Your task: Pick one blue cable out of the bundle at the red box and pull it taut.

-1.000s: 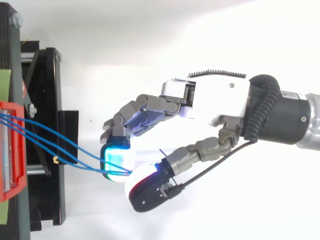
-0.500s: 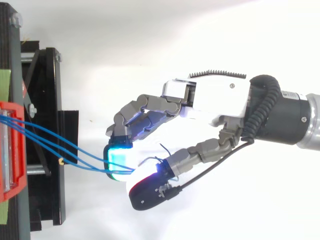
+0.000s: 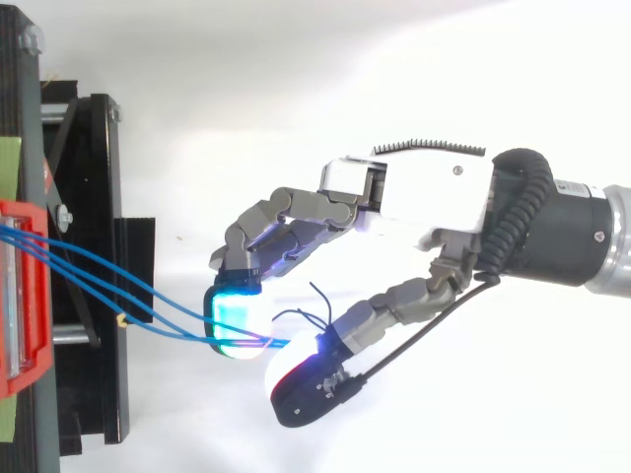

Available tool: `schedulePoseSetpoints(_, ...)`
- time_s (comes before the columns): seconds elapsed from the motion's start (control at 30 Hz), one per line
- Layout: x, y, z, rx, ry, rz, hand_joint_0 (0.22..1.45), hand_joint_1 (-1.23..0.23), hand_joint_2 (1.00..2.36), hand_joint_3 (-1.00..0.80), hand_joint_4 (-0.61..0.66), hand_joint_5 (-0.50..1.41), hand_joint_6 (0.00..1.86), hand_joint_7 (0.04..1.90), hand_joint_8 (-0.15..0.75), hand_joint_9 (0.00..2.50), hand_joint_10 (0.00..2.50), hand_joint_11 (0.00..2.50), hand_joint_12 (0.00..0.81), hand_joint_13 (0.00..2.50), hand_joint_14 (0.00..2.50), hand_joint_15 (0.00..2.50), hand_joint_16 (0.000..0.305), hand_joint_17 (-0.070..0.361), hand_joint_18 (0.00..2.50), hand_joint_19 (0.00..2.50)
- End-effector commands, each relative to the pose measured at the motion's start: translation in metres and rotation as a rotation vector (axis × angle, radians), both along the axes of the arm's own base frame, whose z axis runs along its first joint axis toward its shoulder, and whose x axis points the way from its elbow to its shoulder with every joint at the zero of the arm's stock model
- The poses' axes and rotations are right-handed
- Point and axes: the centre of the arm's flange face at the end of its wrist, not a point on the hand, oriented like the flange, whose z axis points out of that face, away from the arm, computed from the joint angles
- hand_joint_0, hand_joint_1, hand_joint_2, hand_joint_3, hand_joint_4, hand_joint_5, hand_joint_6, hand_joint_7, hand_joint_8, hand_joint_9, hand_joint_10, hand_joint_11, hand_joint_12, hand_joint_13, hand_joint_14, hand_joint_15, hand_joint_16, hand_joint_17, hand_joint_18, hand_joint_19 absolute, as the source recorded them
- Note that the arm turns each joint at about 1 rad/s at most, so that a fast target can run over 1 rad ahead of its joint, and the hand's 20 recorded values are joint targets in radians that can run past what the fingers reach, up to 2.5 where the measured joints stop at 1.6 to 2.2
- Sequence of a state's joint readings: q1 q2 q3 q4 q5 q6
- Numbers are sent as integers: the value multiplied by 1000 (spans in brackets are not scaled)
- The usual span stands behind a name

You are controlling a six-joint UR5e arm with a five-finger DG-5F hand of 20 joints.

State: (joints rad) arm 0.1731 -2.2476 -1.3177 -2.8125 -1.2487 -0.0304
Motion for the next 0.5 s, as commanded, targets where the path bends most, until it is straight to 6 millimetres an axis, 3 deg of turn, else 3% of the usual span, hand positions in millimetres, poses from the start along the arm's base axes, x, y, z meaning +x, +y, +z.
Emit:
schedulePoseSetpoints(0.0,0,-1,0,0,0,-1,575,-955,1000,-500,201,-175,892,908,317,757,9,360,380,488,4,117,61,136,696,229)
schedulePoseSetpoints(0.1,0,0,1,0,-1,0,527,-825,1000,-500,219,-160,879,925,343,784,8,359,393,489,4,118,63,142,694,249)
schedulePoseSetpoints(0.2,0,0,1,0,-1,0,576,-722,1000,-500,209,-150,868,974,338,800,8,353,386,483,6,130,61,138,678,277)
schedulePoseSetpoints(0.47,0,0,1,0,-1,-1,635,-762,1014,-292,191,-147,886,1033,342,804,10,353,384,495,4,133,61,137,692,281)
